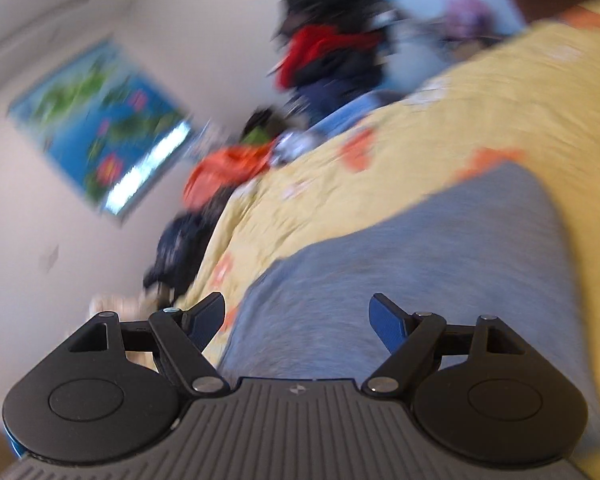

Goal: Fold small clothes

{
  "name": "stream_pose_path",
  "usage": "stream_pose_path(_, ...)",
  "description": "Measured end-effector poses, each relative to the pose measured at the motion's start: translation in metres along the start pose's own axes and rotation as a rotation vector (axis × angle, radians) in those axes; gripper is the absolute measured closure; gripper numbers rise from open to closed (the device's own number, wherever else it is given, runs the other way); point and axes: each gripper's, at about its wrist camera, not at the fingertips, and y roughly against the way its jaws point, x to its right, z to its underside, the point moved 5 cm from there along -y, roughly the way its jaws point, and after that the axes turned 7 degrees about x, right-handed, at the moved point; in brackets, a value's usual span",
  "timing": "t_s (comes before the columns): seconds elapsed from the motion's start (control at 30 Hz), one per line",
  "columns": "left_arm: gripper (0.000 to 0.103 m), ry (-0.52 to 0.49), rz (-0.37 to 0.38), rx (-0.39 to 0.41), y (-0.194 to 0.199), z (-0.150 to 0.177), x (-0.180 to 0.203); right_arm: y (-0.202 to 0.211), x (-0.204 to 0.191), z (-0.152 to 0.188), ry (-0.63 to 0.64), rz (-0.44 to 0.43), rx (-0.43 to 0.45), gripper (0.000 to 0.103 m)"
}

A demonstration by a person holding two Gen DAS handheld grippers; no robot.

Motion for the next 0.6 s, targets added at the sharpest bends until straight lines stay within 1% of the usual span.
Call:
stream_pose_path(0.07, 0.098, -0.168, 0.033, 0.052, 0.012, 0.004, 0.033, -0.031, -0.021, -0.005, 0.069, -0.016, -0.09, 0.024)
stream_pose_path(0.1, 0.098, -0.239, 0.051, 0.074, 0.019, 0.008, 0.048, -0.051, -0.03, -0.006, 0.088, -0.033, -0.158, 0.024)
stream_pose_path(0.2, 0.098, -0.393, 0.058, 0.108, 0.027, 0.022, 0.078, -0.104, -0.052, -0.003, 0.091, -0.083, -0.328, 0.024)
stream_pose_path(0.23, 0.098, -0.416, 0.057, 0.105, 0.026, 0.027, 0.082, -0.123, -0.057, 0.001, 0.08, -0.09, -0.379, 0.025)
stream_pose_path(0.33, 0.098, -0.42, 0.063, 0.093, 0.024, 0.034, 0.083, -0.168, -0.065, 0.011, 0.098, -0.053, -0.469, 0.026)
stream_pose_path(0.4, 0.098, -0.425, 0.069, 0.085, 0.023, 0.036, 0.081, -0.191, -0.07, 0.016, 0.142, -0.012, -0.493, 0.028)
stream_pose_path(0.47, 0.098, -0.445, 0.073, 0.087, 0.024, 0.037, 0.08, -0.206, -0.076, 0.022, 0.188, 0.007, -0.513, 0.029)
stream_pose_path(0.5, 0.098, -0.453, 0.076, 0.086, 0.023, 0.037, 0.081, -0.213, -0.08, 0.025, 0.213, 0.008, -0.521, 0.031)
stream_pose_path(0.57, 0.098, -0.468, 0.08, 0.082, 0.022, 0.036, 0.082, -0.227, -0.086, 0.03, 0.28, 0.018, -0.529, 0.046)
stream_pose_path(0.6, 0.098, -0.475, 0.082, 0.082, 0.022, 0.036, 0.083, -0.23, -0.088, 0.034, 0.322, 0.025, -0.536, 0.076)
